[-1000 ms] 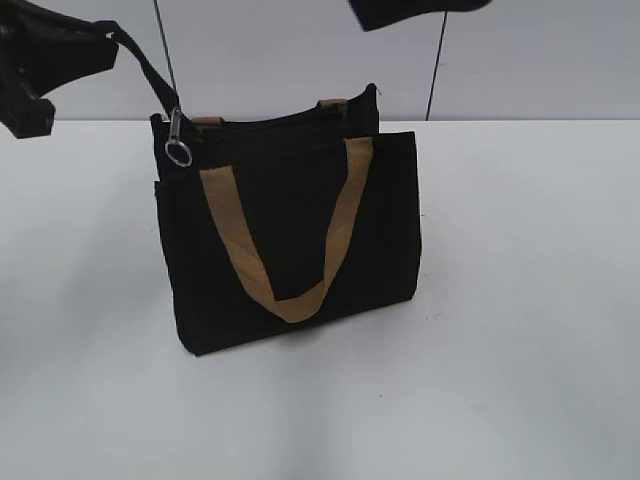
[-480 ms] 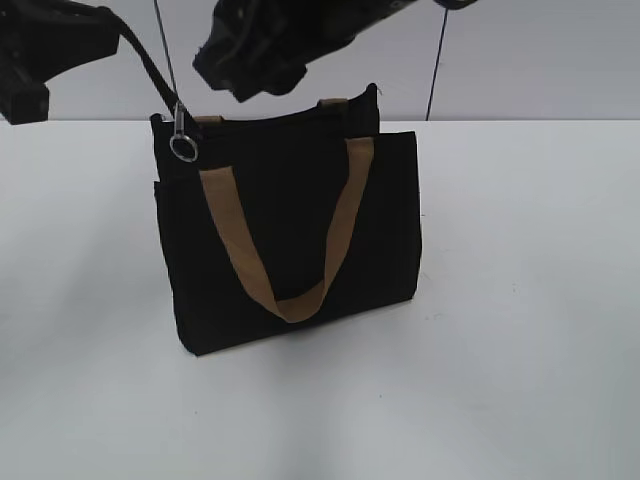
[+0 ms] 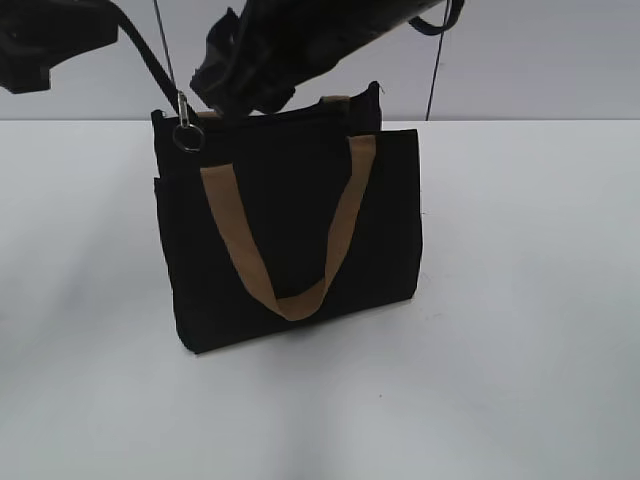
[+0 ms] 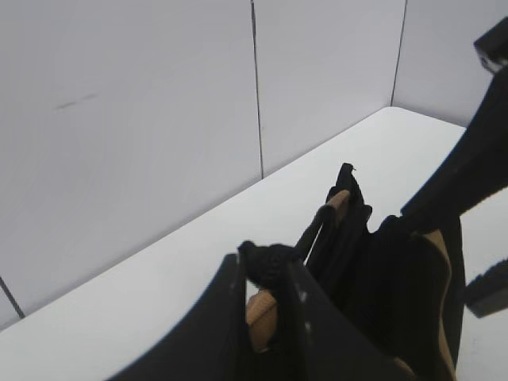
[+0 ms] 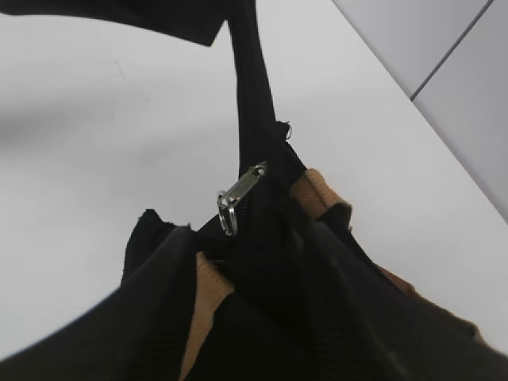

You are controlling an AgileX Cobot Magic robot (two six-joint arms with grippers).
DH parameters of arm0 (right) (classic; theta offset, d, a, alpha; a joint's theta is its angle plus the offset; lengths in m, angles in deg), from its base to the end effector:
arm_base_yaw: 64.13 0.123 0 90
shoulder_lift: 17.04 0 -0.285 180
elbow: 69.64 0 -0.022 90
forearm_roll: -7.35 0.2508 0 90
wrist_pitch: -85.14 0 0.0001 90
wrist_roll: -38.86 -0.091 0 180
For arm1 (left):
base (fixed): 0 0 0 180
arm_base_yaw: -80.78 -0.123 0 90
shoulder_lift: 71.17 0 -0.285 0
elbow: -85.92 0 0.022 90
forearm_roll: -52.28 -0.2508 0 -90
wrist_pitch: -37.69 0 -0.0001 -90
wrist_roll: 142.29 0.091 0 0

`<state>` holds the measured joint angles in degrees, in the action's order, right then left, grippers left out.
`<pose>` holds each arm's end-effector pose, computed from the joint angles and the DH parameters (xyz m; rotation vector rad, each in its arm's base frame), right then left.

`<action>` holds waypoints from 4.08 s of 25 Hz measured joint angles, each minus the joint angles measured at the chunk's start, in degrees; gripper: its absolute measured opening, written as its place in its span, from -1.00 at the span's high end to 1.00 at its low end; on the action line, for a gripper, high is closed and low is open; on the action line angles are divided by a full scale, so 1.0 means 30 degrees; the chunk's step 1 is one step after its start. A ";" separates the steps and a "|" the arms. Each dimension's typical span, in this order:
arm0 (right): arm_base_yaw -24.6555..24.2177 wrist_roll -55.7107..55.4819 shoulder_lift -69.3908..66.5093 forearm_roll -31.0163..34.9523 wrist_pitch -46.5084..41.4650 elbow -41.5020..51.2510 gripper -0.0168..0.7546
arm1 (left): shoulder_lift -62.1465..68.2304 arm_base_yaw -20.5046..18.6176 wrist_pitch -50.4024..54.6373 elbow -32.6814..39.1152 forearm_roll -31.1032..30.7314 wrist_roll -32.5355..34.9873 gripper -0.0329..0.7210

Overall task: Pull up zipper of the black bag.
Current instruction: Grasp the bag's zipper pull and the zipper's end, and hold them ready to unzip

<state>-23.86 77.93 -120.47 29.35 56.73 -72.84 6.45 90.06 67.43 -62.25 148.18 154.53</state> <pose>0.2859 0.2635 0.3235 -1.1976 1.8827 0.3978 0.2481 -0.0861 0.3167 0.7980 1.6444 -0.3447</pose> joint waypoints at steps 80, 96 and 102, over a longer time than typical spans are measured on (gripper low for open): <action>0.0223 0.3289 -0.2975 0.0679 0.1616 -0.0022 0.38 | 0.0000 0.0004 0.1093 0.0020 -0.0462 -0.5221 0.74; 0.0223 0.3289 -0.2975 0.0692 0.1807 -0.0022 0.91 | -0.0059 0.0004 0.1079 0.0020 -0.0869 -0.5221 0.84; 0.0223 0.3289 -0.2426 0.0672 0.0961 -0.0022 0.96 | -0.0059 0.0004 0.0989 0.0020 -0.1083 -0.5221 0.84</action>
<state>-23.19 87.79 -127.74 31.36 59.61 -72.91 6.27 90.07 70.40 -62.19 144.93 138.87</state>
